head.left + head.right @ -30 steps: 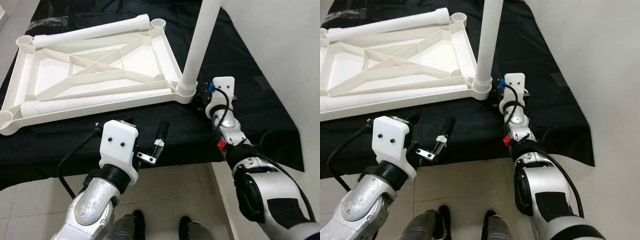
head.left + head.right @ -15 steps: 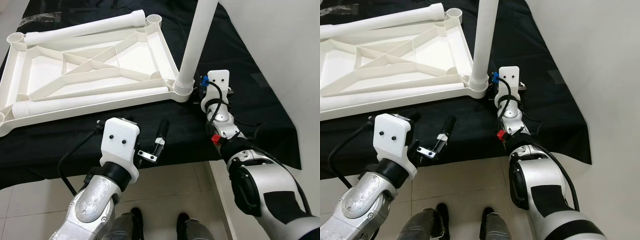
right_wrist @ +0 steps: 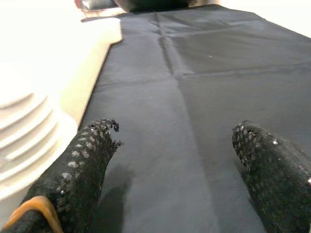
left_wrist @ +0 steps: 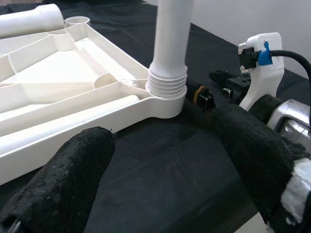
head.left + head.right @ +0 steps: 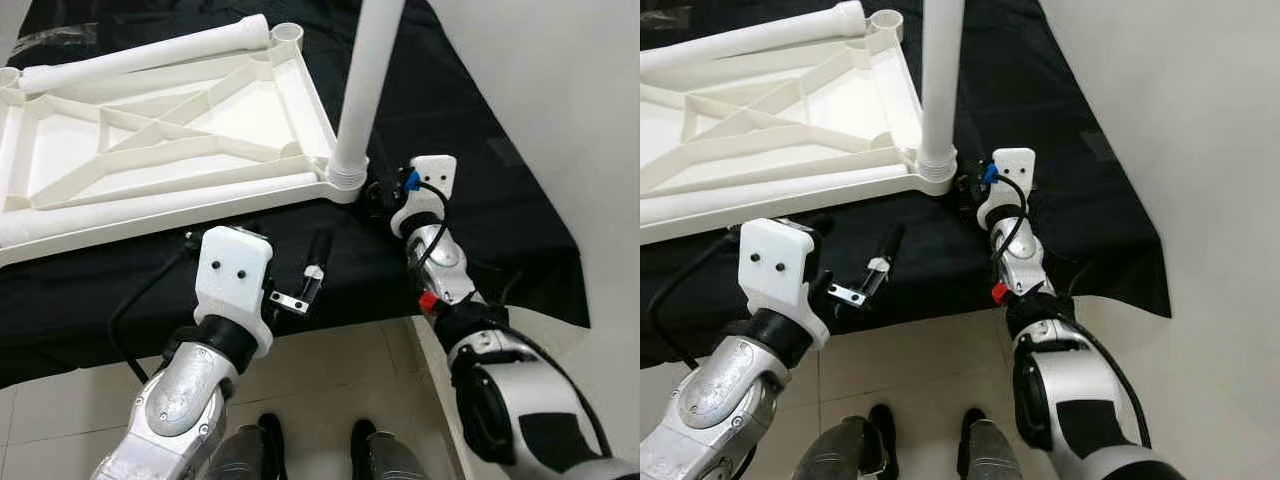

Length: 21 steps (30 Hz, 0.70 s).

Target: Building children table

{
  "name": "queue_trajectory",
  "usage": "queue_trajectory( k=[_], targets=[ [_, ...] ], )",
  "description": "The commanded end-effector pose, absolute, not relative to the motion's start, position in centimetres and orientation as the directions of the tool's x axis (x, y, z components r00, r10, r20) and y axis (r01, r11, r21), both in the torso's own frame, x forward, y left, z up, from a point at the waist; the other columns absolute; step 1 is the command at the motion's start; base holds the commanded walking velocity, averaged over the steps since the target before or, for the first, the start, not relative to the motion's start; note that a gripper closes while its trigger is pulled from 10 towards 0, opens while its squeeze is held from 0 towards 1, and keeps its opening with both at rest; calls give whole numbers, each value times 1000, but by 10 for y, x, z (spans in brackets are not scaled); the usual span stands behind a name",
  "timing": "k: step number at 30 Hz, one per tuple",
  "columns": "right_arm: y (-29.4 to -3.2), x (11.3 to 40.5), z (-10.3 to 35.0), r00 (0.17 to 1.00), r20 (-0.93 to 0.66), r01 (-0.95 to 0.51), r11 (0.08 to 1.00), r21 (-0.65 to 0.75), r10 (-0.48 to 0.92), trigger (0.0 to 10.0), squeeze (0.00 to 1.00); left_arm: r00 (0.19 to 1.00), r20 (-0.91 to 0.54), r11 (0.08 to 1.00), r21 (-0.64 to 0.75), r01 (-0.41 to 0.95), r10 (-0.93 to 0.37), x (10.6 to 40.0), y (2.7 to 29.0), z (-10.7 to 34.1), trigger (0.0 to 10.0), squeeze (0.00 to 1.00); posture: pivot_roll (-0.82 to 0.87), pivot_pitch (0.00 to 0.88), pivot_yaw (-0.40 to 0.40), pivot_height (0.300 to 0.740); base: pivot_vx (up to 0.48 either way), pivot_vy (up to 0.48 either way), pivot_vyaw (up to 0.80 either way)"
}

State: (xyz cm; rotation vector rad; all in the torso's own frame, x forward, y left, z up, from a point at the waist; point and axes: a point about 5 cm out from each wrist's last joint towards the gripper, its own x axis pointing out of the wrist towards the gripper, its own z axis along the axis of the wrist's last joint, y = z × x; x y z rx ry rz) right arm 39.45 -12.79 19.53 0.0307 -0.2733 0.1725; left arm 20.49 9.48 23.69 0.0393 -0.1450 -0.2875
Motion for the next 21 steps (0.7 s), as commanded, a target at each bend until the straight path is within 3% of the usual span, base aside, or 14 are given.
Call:
queue_trajectory(
  k=[1,10,16,21],
  targets=[
    [-110,387,189,928,276,-260,966,-2,250,10000,0,951,130,960,69,272,-279,204,97,234,10000,0,184,339,-13,740,0,0,0],
    [-100,382,200,895,324,-313,949,-36,307,10000,0,952,131,960,76,268,-276,206,98,235,10000,0,182,337,-16,740,0,0,0],
    [-122,402,219,945,280,-108,968,-225,170,10000,0,952,137,961,79,265,-274,206,99,236,10000,0,180,332,-23,740,0,0,0],
    [-127,412,229,968,230,-20,950,-310,96,10000,0,951,139,961,79,266,-275,206,99,237,10000,0,175,326,-23,740,0,0,0]
  ],
)
